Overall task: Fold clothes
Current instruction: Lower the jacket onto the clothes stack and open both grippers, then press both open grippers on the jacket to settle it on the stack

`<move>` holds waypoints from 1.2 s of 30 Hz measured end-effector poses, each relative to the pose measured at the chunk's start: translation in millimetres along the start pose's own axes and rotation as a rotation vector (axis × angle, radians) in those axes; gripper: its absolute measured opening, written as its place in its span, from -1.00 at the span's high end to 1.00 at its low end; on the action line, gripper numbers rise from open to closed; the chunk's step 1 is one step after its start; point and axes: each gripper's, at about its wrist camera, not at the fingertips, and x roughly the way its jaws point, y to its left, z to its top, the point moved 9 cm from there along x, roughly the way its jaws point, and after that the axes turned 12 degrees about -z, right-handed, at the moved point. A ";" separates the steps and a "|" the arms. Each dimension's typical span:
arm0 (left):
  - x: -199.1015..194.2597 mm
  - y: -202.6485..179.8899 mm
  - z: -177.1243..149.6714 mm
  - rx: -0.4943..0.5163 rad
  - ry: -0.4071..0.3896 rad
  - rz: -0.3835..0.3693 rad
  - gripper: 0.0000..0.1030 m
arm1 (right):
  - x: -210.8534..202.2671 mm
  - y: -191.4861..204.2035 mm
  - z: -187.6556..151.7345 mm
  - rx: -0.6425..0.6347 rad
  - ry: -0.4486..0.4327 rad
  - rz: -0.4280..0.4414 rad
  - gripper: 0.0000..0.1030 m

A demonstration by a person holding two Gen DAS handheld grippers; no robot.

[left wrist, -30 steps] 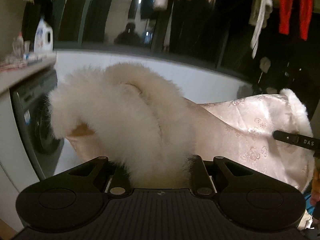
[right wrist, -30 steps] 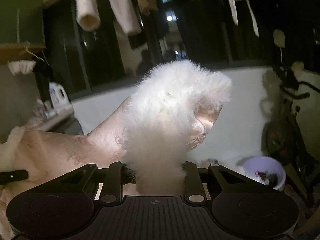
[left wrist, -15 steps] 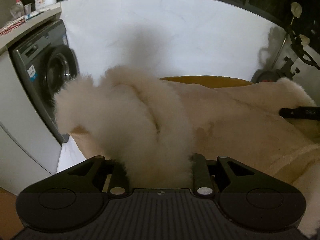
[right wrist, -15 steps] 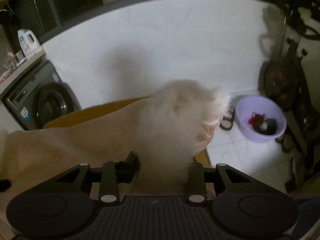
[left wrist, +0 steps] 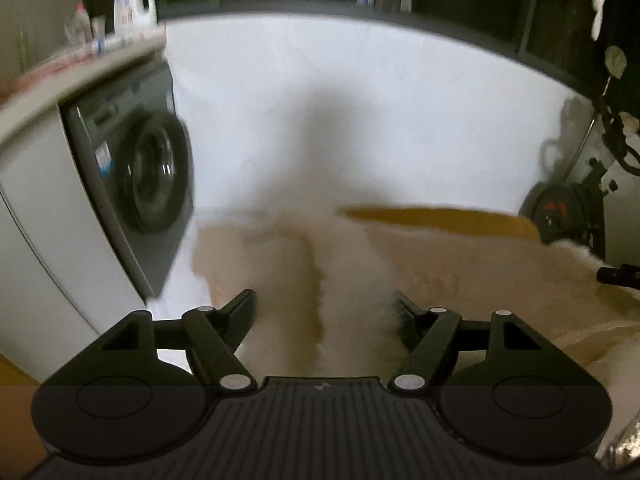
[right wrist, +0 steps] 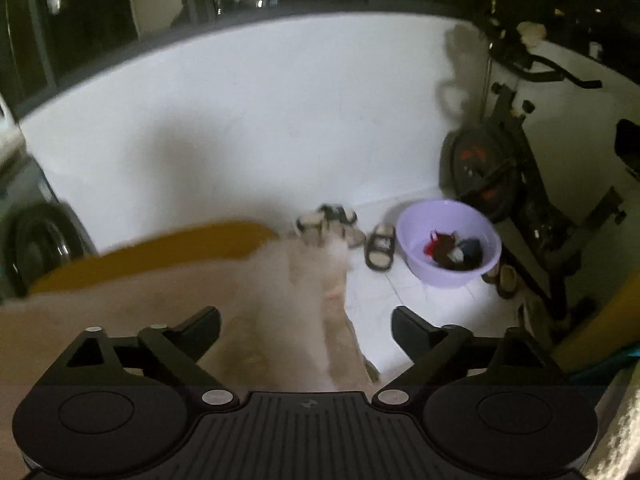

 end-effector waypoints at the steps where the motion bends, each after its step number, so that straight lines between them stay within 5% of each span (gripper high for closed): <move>1: -5.8 -7.6 6.6 0.033 -0.015 -0.007 -0.45 | -9.9 3.1 3.2 0.005 -0.020 0.022 -0.98; 4: 1.2 -37.7 9.3 0.184 0.012 -0.031 -0.77 | -29.9 29.1 4.1 -0.070 -0.048 0.115 -0.98; 6: 19.0 -46.8 -2.1 0.242 0.075 -0.012 -0.78 | -31.7 47.7 -4.8 -0.132 -0.028 0.154 -0.98; 11: 56.2 -21.1 -39.6 0.095 0.236 0.018 -0.79 | -27.5 83.8 -49.5 -0.223 0.065 0.207 -0.98; 19: 62.7 -6.5 -52.0 -0.002 0.241 -0.028 -0.81 | -30.5 103.5 -84.1 -0.277 0.069 0.191 -0.98; 36: 61.9 -3.0 -64.8 0.012 0.220 0.013 -0.87 | -32.4 103.6 -108.2 -0.322 0.030 0.153 -0.98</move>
